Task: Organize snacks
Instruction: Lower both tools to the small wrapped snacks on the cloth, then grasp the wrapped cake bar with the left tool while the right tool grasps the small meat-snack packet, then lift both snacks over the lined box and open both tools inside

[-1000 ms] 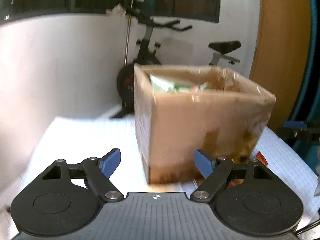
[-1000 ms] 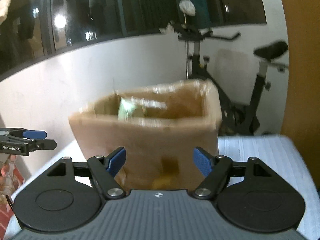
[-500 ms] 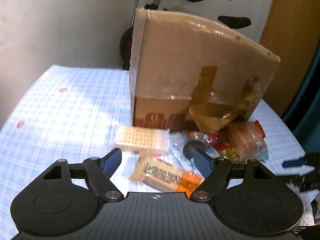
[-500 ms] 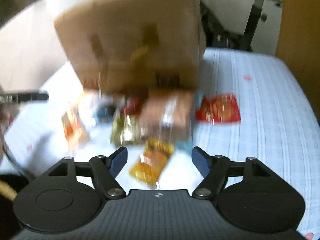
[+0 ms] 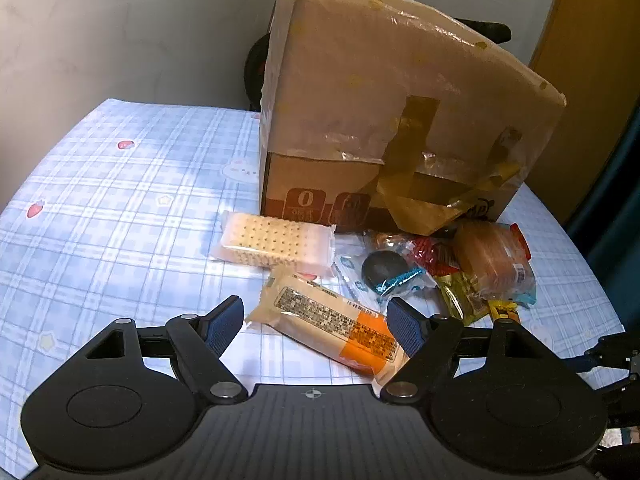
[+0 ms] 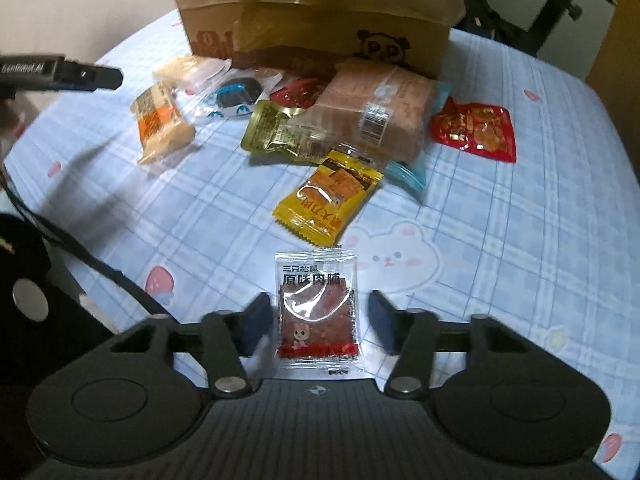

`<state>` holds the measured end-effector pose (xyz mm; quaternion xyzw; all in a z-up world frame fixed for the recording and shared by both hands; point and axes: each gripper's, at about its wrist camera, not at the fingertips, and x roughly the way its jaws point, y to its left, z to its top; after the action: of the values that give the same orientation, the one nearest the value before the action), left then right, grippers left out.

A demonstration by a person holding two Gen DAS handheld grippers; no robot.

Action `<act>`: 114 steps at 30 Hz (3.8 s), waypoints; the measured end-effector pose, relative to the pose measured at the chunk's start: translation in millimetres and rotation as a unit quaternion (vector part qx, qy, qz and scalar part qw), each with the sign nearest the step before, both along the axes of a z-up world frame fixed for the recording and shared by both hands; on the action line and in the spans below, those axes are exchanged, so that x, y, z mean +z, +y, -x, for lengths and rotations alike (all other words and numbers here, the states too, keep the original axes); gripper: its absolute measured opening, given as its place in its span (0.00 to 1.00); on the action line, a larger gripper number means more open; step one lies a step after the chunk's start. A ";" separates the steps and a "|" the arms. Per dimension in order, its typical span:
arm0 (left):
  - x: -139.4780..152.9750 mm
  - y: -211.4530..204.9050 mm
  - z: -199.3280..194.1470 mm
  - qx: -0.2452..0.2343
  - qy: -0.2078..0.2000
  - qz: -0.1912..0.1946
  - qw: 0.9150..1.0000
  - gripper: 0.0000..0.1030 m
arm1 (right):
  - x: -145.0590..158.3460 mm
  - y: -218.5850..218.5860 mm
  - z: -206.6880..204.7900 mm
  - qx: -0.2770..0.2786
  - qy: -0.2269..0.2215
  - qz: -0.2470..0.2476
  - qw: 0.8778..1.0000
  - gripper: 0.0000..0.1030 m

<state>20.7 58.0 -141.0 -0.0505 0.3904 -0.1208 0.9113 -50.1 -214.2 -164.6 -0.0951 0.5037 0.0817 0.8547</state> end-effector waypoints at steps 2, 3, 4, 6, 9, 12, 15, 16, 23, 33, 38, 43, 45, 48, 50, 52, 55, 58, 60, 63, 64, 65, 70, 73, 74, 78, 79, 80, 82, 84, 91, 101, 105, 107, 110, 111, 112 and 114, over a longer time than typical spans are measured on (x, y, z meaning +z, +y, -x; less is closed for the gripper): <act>-2.6 -0.4 -0.8 -0.001 0.006 0.002 1.000 0.79 | 1.3 -0.9 -1.4 0.003 -0.003 -0.002 1.000 0.41; -3.5 -1.0 -0.7 -0.002 0.009 0.001 1.000 0.78 | 0.2 -2.8 -3.8 0.000 -0.006 -0.008 1.000 0.41; -4.5 -1.8 -0.8 -0.003 0.012 0.000 1.000 0.78 | -1.0 -3.9 -7.8 -0.003 -0.009 -0.014 1.000 0.40; -5.6 -2.9 -0.4 -0.008 0.017 -0.001 1.000 0.78 | -0.8 -4.8 -14.6 -0.012 -0.019 -0.020 1.000 0.40; -7.4 -3.9 0.2 -0.011 0.023 0.001 1.000 0.78 | -2.4 -4.3 -25.7 -0.023 -0.033 -0.040 0.998 0.39; -10.1 -3.9 -2.5 -0.014 0.040 0.012 0.999 0.78 | -3.3 0.3 -33.9 -0.021 -0.037 -0.056 0.998 0.39; -13.9 -7.1 -10.6 -0.015 0.061 0.019 0.998 0.78 | -3.4 7.0 -32.9 -0.002 -0.033 -0.065 0.997 0.39; -15.3 -8.4 -15.6 -0.010 0.070 0.022 0.997 0.78 | -3.6 7.7 -31.6 0.003 -0.031 -0.063 0.998 0.39; -23.4 -15.8 -51.8 0.058 0.126 0.046 0.989 0.78 | 1.6 -0.1 -24.4 -0.010 -0.039 -0.078 0.996 0.39; -34.8 -10.4 -62.1 0.077 0.147 0.017 0.986 0.69 | 3.0 -0.4 -20.9 -0.016 -0.046 -0.083 0.995 0.39; -29.2 -2.3 -49.4 0.060 0.120 -0.043 0.990 0.70 | 2.6 -2.0 -21.1 -0.020 -0.048 -0.086 0.995 0.39; -27.6 8.3 -51.3 0.087 0.145 -0.012 0.985 0.70 | 0.9 -0.5 -22.9 -0.018 -0.047 -0.087 0.995 0.39; -29.9 2.6 -51.3 0.084 0.147 -0.011 0.985 0.69 | 1.1 0.8 -23.5 -0.018 -0.049 -0.088 0.995 0.39; -35.3 -4.1 -49.9 0.075 0.147 -0.010 0.986 0.54 | 2.7 2.9 -23.1 -0.014 -0.054 -0.090 0.994 0.39; -35.8 -5.4 -47.7 0.068 0.138 0.004 0.988 0.47 | 3.5 3.0 -22.6 -0.014 -0.057 -0.092 0.994 0.39; -31.9 -7.2 -42.9 0.066 0.122 -0.012 0.990 0.46 | 4.9 2.8 -21.6 -0.015 -0.059 -0.094 0.994 0.39; -19.6 -1.0 -35.4 0.060 0.095 0.001 0.994 0.45 | 12.4 3.9 -19.1 -0.010 -0.073 -0.104 0.992 0.39; 0.2 4.3 -25.1 0.047 0.056 0.006 0.997 0.45 | 26.9 6.2 -18.1 0.002 -0.097 -0.116 0.988 0.39; 15.1 6.7 -19.1 0.036 0.028 0.005 0.999 0.45 | 38.8 8.4 -19.5 0.008 -0.117 -0.120 0.986 0.39; 41.6 8.9 -11.4 0.021 -0.013 0.011 1.000 0.45 | 58.1 10.4 -23.0 0.015 -0.148 -0.126 0.981 0.39; 50.6 7.1 -10.5 0.016 -0.025 0.015 0.999 0.45 | 65.6 10.7 -24.5 0.018 -0.160 -0.128 0.979 0.39; 61.5 6.6 -9.2 0.010 -0.042 0.019 0.999 0.45 | 73.2 10.6 -26.3 0.020 -0.171 -0.131 0.976 0.39; 116.5 -1.2 -8.1 -0.020 -0.126 0.033 0.991 0.45 | 116.3 6.8 -37.2 0.029 -0.240 -0.144 0.960 0.39; 145.7 -10.4 -17.0 -0.035 -0.164 0.043 0.985 0.45 | 146.2 3.8 -48.9 0.034 -0.285 -0.149 0.946 0.39; 154.5 -15.5 -21.8 -0.037 -0.176 0.041 0.983 0.45 | 155.2 3.3 -53.3 0.036 -0.298 -0.148 0.942 0.39; 176.4 -37.5 -49.5 -0.042 -0.210 0.032 0.976 0.45 | 178.8 7.2 -78.5 0.044 -0.336 -0.125 0.933 0.39; 178.6 -42.7 -58.0 -0.042 -0.214 0.027 0.976 0.45 | 181.5 7.0 -88.5 0.043 -0.339 -0.122 0.932 0.39; 179.2 -48.2 -67.7 -0.041 -0.216 0.018 0.975 0.45 | 183.8 6.7 -98.4 0.038 -0.341 -0.122 0.931 0.39; 179.9 -60.2 -89.4 -0.033 -0.217 -0.014 0.975 0.45 | 186.6 5.7 -117.7 0.026 -0.341 -0.127 0.931 0.39; 176.4 -66.1 -108.8 -0.021 -0.210 -0.038 0.977 0.45 | 183.1 2.5 -139.6 0.010 -0.339 -0.126 0.932 0.39; 150.5 -57.7 -153.2 -0.005 -0.166 -0.048 0.985 0.45 | 160.6 3.7 -173.0 -0.034 -0.297 -0.128 0.946 0.40; 142.0 -8.1 -145.5 0.022 -0.153 -0.012 0.988 0.59 | 152.6 -7.9 -159.6 -0.066 -0.293 -0.143 0.943 0.61; 149.6 13.8 -127.3 0.034 -0.172 -0.010 0.984 0.59 | 159.5 -18.2 -141.1 -0.074 -0.317 -0.148 0.934 0.61; 150.8 24.9 -119.5 0.042 -0.175 -0.008 0.984 0.59 | 161.3 -29.8 -129.3 -0.086 -0.329 -0.149 0.928 0.61; 144.9 47.2 -108.8 0.056 -0.168 0.005 0.984 0.59 | 163.8 -48.7 -113.0 -0.113 -0.343 -0.144 0.921 0.61; 142.1 52.6 -106.1 0.062 -0.164 0.005 0.984 0.59 | 163.6 -55.8 -108.0 -0.122 -0.347 -0.144 0.919 0.61; 139.1 57.0 -103.2 0.068 -0.161 0.003 0.985 0.59 | 162.2 -64.3 -102.4 -0.133 -0.350 -0.145 0.916 0.61; 131.0 65.0 -98.4 0.077 -0.156 0.002 0.985 0.59 | 157.6 -79.4 -96.0 -0.151 -0.348 -0.146 0.914 0.61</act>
<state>119.1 123.0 -9.9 -0.0630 0.2385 -0.0572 0.9674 45.8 -293.7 -7.1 0.0859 0.1657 -0.0141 0.9823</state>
